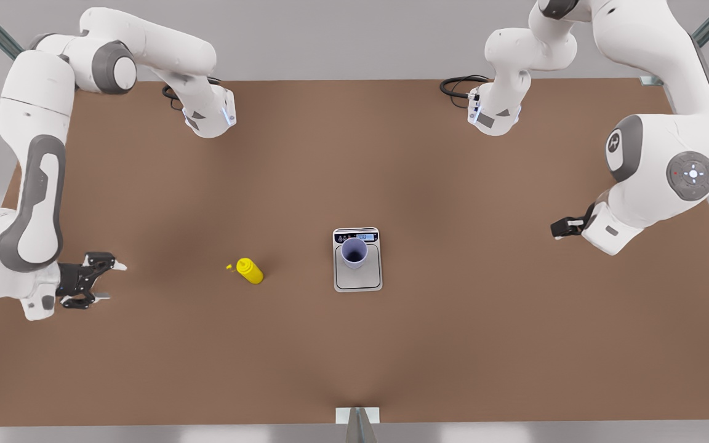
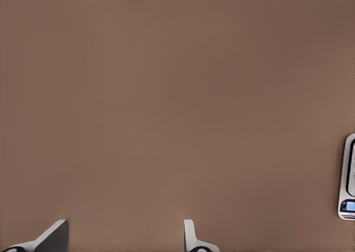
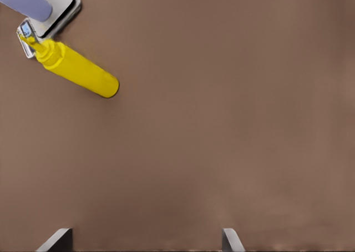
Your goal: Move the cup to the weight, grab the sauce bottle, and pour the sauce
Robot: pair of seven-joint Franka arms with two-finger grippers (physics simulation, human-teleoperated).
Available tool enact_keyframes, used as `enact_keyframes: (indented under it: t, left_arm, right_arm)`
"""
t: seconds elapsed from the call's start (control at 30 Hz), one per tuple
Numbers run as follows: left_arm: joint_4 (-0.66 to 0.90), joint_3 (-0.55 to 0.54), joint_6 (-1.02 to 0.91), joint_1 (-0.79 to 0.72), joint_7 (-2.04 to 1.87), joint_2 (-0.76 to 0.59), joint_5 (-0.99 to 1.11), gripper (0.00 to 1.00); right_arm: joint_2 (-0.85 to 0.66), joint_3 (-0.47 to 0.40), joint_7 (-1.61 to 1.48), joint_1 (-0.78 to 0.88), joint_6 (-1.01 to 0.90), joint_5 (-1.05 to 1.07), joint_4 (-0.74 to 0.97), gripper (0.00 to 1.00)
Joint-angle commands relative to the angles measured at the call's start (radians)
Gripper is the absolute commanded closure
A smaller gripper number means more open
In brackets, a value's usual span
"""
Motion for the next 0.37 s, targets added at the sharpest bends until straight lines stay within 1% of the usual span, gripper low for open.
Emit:
enact_keyframes:
  t: [0.0, 0.03, 0.07, 0.1, 0.17, 0.23, 0.33]
  left_arm:
    - [0.000, 0.001, 0.005, 0.000, 0.000, 0.004, 0.000, 0.00]
    - [0.000, 0.001, 0.012, 0.001, 0.005, 0.007, 0.002, 0.00]
    - [0.002, 0.001, 0.015, 0.003, 0.006, 0.009, 0.005, 0.00]
    - [0.000, 0.001, 0.019, 0.004, 0.009, 0.016, -0.001, 0.00]
    - [0.002, 0.001, 0.018, 0.003, 0.000, 0.015, -0.003, 0.00]
    - [0.003, 0.001, 0.018, 0.003, 0.000, 0.013, -0.003, 0.00]
    - [0.002, -0.004, 0.018, 0.001, -0.004, 0.015, -0.003, 0.00]
  right_arm:
    - [-0.026, -0.001, 0.121, 0.032, 0.002, -0.034, 0.001, 0.00]
    - [-0.070, -0.006, 0.267, 0.078, 0.004, -0.071, -0.002, 0.00]
    - [-0.158, -0.041, 0.548, 0.159, 0.003, -0.130, -0.042, 0.00]
    - [-0.193, -0.149, 0.628, 0.270, 0.001, -0.131, -0.047, 0.00]
    - [-0.336, -0.144, 0.876, 0.285, 0.018, -0.160, -0.154, 0.00]
    - [-0.449, -0.143, 0.927, 0.319, 0.067, -0.183, -0.254, 0.00]
    - [-0.474, -0.130, 0.932, 0.322, 0.056, -0.183, -0.254, 0.00]
